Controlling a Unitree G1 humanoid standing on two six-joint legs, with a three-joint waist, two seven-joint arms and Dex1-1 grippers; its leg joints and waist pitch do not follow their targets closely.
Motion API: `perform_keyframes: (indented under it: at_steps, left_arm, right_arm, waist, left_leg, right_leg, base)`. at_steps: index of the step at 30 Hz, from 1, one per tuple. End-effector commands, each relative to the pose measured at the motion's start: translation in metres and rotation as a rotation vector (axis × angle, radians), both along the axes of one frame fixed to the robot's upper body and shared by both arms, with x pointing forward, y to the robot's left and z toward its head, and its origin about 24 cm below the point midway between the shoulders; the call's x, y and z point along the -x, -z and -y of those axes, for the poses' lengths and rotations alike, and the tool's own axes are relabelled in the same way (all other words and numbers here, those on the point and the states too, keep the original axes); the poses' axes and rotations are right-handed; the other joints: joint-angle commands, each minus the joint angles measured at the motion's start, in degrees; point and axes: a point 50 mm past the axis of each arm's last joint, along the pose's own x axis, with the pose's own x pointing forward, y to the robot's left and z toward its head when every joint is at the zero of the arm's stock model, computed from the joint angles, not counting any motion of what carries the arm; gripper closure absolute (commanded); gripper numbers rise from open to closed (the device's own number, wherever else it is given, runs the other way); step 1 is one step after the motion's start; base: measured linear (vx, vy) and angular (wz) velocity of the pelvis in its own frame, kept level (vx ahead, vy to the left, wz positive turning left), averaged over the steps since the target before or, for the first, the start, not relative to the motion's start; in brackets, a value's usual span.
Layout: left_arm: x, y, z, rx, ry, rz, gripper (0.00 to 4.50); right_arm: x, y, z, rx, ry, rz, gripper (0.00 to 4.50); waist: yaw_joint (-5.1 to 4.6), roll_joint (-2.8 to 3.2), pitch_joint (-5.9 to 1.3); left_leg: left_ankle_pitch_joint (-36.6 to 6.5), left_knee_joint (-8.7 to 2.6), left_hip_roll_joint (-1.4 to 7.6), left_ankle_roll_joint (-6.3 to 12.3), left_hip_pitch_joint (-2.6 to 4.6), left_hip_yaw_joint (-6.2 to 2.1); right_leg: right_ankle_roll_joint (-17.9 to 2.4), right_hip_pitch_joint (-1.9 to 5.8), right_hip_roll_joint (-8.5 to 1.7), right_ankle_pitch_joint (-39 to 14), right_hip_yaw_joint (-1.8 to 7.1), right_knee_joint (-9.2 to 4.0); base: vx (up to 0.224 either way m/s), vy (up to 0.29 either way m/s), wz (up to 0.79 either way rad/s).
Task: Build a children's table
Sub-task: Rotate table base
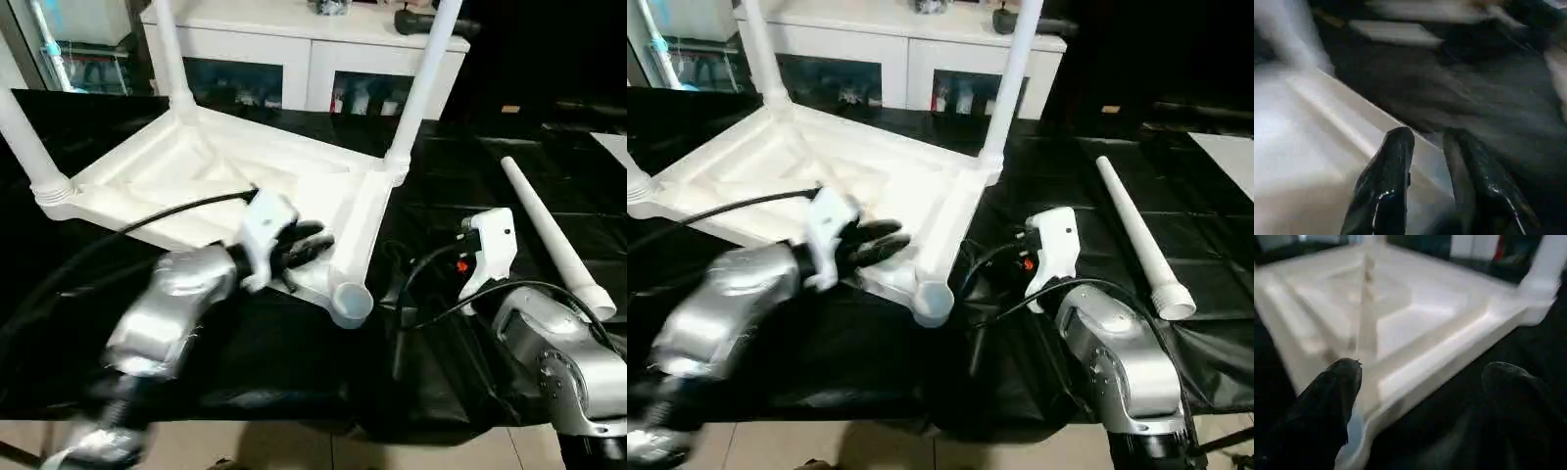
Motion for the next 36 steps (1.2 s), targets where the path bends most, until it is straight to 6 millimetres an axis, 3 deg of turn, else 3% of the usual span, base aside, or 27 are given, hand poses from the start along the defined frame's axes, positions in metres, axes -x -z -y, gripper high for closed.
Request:
perform_keyframes:
  at_steps: [1,4,7,8,11,13,19,24,30,31,32,36]
  left_arm:
    - [0.009,0.010,0.004,-0.063,0.099,-0.080,3.09]
    - [0.006,0.024,-0.006,-0.222,0.099,-0.099,3.09]
    - [-0.008,0.029,-0.012,-0.290,0.037,-0.062,3.09]
    - [-0.014,0.028,-0.011,-0.290,0.005,-0.046,3.09]
    - [-0.028,0.026,-0.008,-0.286,-0.046,-0.018,3.09]
    - [-0.031,0.028,-0.004,-0.297,-0.042,-0.014,3.09]
    - [-0.037,0.038,0.007,-0.305,-0.028,-0.038,3.09]
    - [-0.043,0.049,0.023,-0.308,-0.034,-0.039,3.09]
    - [-0.064,0.038,0.037,-0.182,-0.172,0.062,3.09]
    - [-0.066,0.036,0.038,-0.153,-0.188,0.057,3.09]
    - [-0.065,0.033,0.037,-0.112,-0.194,0.061,3.09]
    - [-0.062,0.028,0.033,-0.035,-0.211,0.091,3.09]
  right_arm:
    - [0.002,-0.002,-0.002,0.009,-0.042,-0.001,0.17]
    - [0.009,-0.001,-0.006,0.027,-0.148,-0.038,0.17]
    - [0.022,0.001,-0.011,0.053,-0.298,-0.089,0.17]
    - [0.027,0.002,-0.011,0.072,-0.346,-0.108,0.17]
    - [0.038,0.006,-0.010,0.111,-0.431,-0.163,0.17]
    - [0.042,0.007,-0.008,0.134,-0.460,-0.188,0.17]
    - [0.046,0.009,-0.004,0.179,-0.488,-0.225,0.17]
    - [0.042,0.008,-0.002,0.198,-0.455,-0.198,0.17]
    - [0.041,0.004,-0.003,0.194,-0.447,-0.181,0.17]
    - [0.041,0.004,-0.003,0.194,-0.447,-0.180,0.17]
    - [0.042,0.004,-0.003,0.193,-0.443,-0.177,0.17]
    - [0.042,0.004,-0.003,0.184,-0.423,-0.159,0.17]
  waist:
    - [0.00,0.69,-3.25]
    - [0.08,0.88,-3.07]
    - [0.51,0.78,-3.18]
    - [0.55,0.84,-3.15]
    - [0.98,0.61,-3.29]
    - [1.04,0.42,-3.35]
    - [1.48,0.26,-3.59]
    - [1.70,0.18,-3.55]
    - [1.91,0.00,-3.54]
    - [1.97,0.33,-3.56]
    - [2.00,0.12,-3.57]
    - [1.84,0.34,-3.60]
  left_leg:
    - [-20.2,-5.03,3.51,-3.03,1.98,-1.92]
    - [-22.1,-5.11,3.59,-3.84,2.22,-1.96]
    - [-22.7,-4.89,3.58,-3.77,2.29,-2.07]
    - [-22.3,-5.02,3.63,-3.68,1.98,-2.27]
    - [-21.9,-4.82,3.75,-3.29,2.23,-2.20]
    - [-20.9,-4.82,3.70,-2.92,1.87,-2.24]
    - [-18.0,-4.48,3.87,-1.60,1.81,-2.11]
    - [-19.0,-4.52,3.90,-1.65,1.85,-2.19]
    - [-19.9,-4.27,3.80,-1.25,1.89,-2.19]
    - [-19.6,-4.26,3.78,-1.22,1.82,-2.26]
    - [-19.5,-4.36,3.91,-1.14,1.72,-2.36]
    - [-19.5,-4.43,3.86,-0.87,1.62,-2.37]
  right_leg:
    - [-8.6,0.96,-2.56,-17.8,2.15,-3.92]
    - [-8.5,0.84,-2.85,-19.2,2.29,-4.17]
    - [-6.9,1.08,-3.20,-21.2,2.47,-4.51]
    - [-6.9,1.31,-3.39,-21.4,2.39,-4.53]
    - [-7.9,1.15,-3.42,-20.0,2.35,-4.53]
    - [-8.4,1.51,-3.45,-18.8,2.27,-4.32]
    - [-9.7,1.68,-3.77,-16.4,2.30,-4.13]
    - [-9.7,1.67,-3.84,-17.8,2.19,-4.38]
    - [-9.1,1.66,-3.98,-19.6,2.11,-4.87]
    - [-9.3,1.73,-3.98,-19.2,2.08,-4.79]
    - [-9.4,1.88,-4.06,-18.9,1.99,-4.75]
    - [-9.6,1.81,-3.93,-18.2,1.96,-4.63]
  base:
    - [0.000,0.000,0.00]
    - [0.000,0.000,0.00]
    - [0.000,0.000,0.00]
    - [0.000,0.000,0.00]
    - [0.000,0.000,0.00]
    - [0.000,0.000,0.00]
    - [0.000,0.000,0.00]
    - [0.000,0.000,0.00]
    - [0.000,0.000,0.00]
    - [0.000,0.000,0.00]
    - [0.000,0.000,0.00]
    - [0.000,0.000,0.00]
